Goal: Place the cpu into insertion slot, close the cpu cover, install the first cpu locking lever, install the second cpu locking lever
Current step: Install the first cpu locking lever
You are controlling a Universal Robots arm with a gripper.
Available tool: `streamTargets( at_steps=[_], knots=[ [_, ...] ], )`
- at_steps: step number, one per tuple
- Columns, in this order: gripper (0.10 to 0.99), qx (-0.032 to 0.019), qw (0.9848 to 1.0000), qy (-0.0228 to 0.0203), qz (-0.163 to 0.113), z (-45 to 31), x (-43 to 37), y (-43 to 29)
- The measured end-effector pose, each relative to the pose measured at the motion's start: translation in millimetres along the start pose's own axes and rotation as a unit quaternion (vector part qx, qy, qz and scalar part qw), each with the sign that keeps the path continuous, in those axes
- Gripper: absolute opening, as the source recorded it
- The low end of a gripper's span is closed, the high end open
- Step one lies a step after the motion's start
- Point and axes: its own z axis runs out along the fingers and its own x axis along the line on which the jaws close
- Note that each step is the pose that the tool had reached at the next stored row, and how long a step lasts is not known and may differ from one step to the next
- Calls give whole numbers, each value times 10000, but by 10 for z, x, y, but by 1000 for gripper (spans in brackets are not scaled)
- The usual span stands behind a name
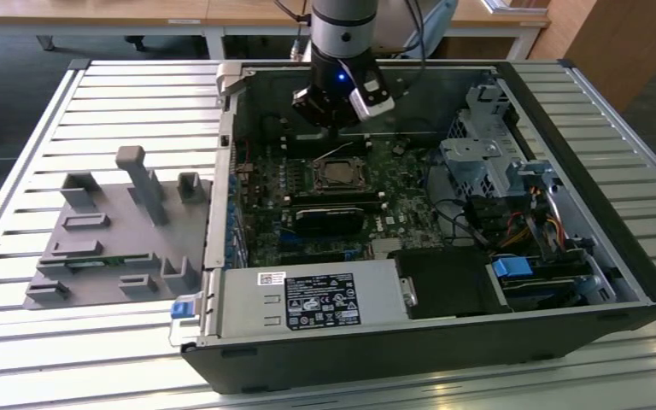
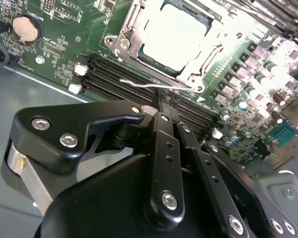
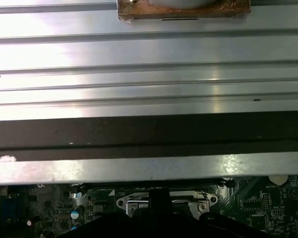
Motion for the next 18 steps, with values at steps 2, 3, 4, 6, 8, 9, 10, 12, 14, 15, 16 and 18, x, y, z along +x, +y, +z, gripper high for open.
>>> streamTargets(
  at_steps=[2, 3, 4, 6, 8, 9, 10, 12, 14, 15, 16, 18],
  knots=[
    [106, 0, 10000, 0, 0, 15, -12, -1],
    [106, 0, 10000, 0, 0, 24, -17, -1],
    [106, 0, 10000, 0, 0, 32, -20, -2],
    [106, 0, 10000, 0, 0, 46, -29, -3],
    [106, 1, 10000, 0, 0, 54, -33, -3],
    [106, 2, 10000, 1, 1, 54, -34, -4],
    [106, 2, 10000, 1, 1, 55, -36, -4],
    [106, 0, 10000, 0, 0, 60, -43, -3],
    [106, 1, 10000, 0, 0, 65, -52, -3],
    [106, 1, 10000, 0, 0, 66, -56, -3],
    [106, 1, 10000, 0, 0, 68, -60, -3],
    [106, 3, 10000, 0, 0, 70, -70, -3]
  ],
)
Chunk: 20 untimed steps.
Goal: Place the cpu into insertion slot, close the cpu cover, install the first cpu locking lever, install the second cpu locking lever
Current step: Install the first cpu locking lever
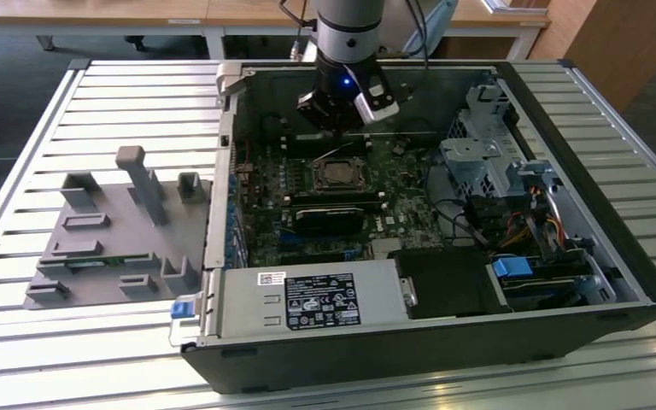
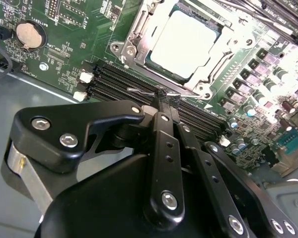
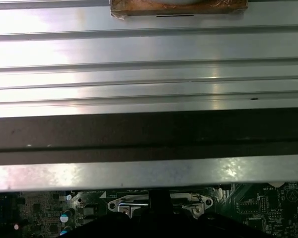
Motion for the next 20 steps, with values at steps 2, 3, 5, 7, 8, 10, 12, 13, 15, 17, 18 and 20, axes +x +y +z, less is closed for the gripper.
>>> streamTargets(
  at_steps=[2, 3, 5, 7, 8, 10, 12, 13, 15, 17, 18, 20],
  knots=[
    [106, 1, 10000, 0, 0, 1, -9, 0],
    [106, 2, 10000, 0, 0, 1, -14, 1],
    [106, 2, 10000, 0, 0, 3, -26, 1],
    [106, 3, 10000, 0, 0, 7, -39, 2],
    [106, 3, 10000, 0, 0, 9, -45, 2],
    [106, 2, 10000, 0, 0, 15, -56, 4],
    [106, 2, 10000, 0, 0, 23, -67, 7],
    [106, 1, 10000, 0, 0, 30, -71, 8],
    [106, 3, 10000, 0, 0, 44, -80, 13],
    [106, 3, 10000, 0, 0, 57, -90, 17],
    [106, 2, 10000, 0, 0, 64, -95, 18],
    [106, 3, 10000, 0, 0, 75, -108, 21]
  ],
)
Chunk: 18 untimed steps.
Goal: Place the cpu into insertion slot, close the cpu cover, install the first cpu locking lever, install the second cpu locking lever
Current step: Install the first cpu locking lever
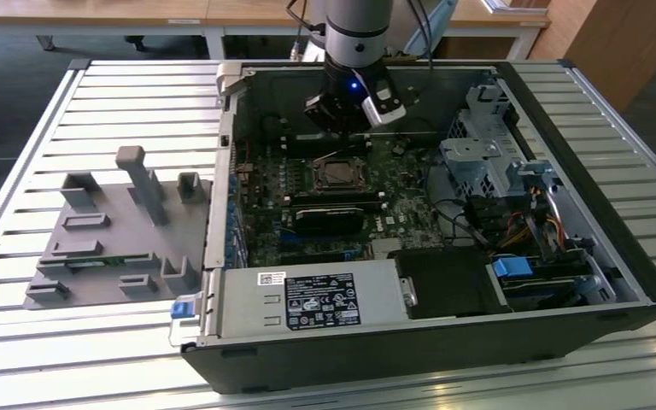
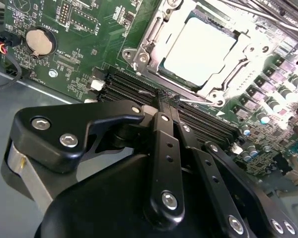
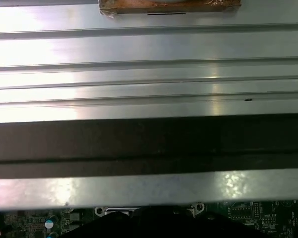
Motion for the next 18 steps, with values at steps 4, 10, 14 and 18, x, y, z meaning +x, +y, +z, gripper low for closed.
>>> streamTargets(
  at_steps=[4, 10, 14, 18],
  knots=[
    [106, 16, 10000, -1, 0, 26, -21, 4],
    [106, 40, 10000, -2, 0, 78, -44, 13],
    [106, 66, 10000, -4, 0, 114, -54, 17],
    [106, 99, 10000, -6, -1, 147, -60, 18]
  ],
)
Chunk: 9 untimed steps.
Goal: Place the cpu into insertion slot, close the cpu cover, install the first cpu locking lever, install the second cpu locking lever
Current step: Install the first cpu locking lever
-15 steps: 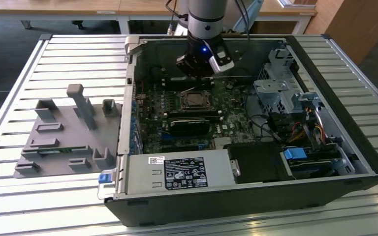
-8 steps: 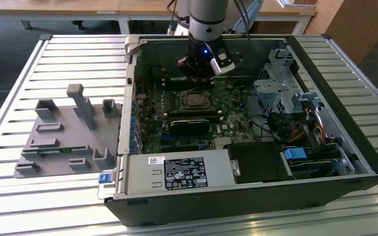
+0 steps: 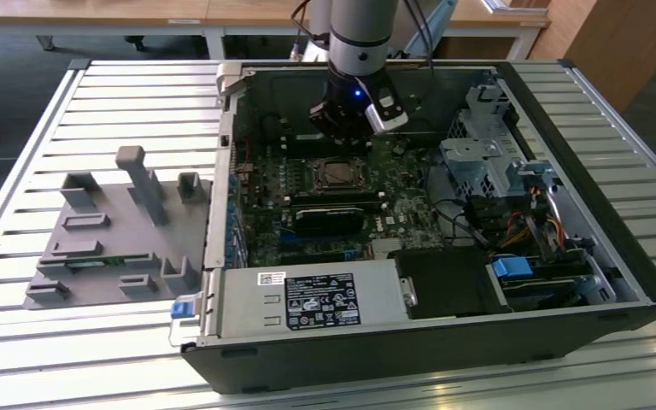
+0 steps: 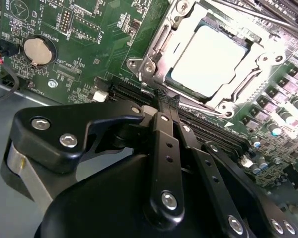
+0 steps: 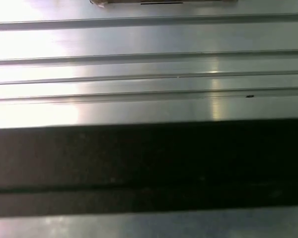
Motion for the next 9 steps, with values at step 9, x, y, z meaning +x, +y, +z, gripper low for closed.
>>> streamTargets(
  at_steps=[9],
  knots=[
    [106, 136, 9999, -7, -1, 52, -11, 1]
  ],
)
